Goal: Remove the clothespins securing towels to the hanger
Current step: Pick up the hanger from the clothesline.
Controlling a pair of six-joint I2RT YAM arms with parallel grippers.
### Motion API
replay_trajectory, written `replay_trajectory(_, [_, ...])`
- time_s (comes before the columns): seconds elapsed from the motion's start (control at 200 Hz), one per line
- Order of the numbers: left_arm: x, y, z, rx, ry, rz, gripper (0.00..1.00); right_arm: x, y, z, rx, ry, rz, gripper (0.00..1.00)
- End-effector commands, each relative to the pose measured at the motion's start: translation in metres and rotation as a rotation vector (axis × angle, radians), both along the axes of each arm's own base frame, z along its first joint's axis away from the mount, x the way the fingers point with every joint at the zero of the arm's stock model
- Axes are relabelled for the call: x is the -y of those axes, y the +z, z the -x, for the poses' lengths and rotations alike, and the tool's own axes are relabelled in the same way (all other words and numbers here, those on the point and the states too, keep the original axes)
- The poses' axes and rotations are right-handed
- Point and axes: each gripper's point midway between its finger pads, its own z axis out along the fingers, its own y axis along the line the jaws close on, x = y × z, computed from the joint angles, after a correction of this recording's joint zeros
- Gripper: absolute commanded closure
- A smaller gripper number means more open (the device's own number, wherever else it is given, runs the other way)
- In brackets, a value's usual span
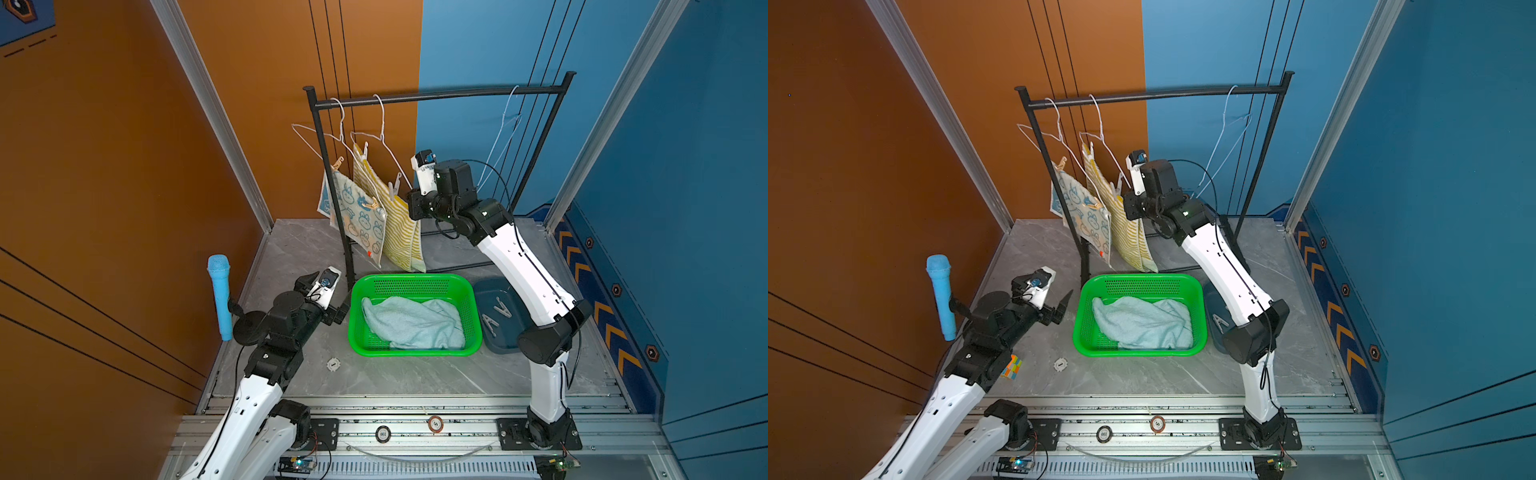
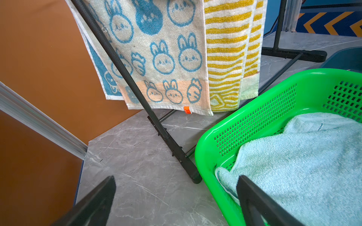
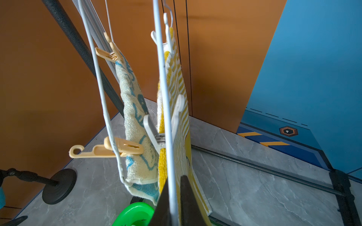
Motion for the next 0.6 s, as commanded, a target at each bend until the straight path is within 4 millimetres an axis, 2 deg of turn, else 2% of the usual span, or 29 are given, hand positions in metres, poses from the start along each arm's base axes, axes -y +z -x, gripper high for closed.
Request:
replay_trajectory(0.0, [0.001,-0.002,0.000,-0.005,-0.011,0.015,0.02,0.019,0.027,0.010,0.042,-0.038,-0.002,0.99])
replay_trajectory(0.31, [0.002,-0.002,0.000,-0.007,-0.015,0.017,0.02,0.027,0.051,0.015,0.124,-0.071,-0.008,1.00])
replay_trajectory(0.596, [0.002,-0.002,0.000,-0.006,-0.014,0.017,0.02,0.036,0.087,0.023,0.231,-0.082,-0.075,1.00])
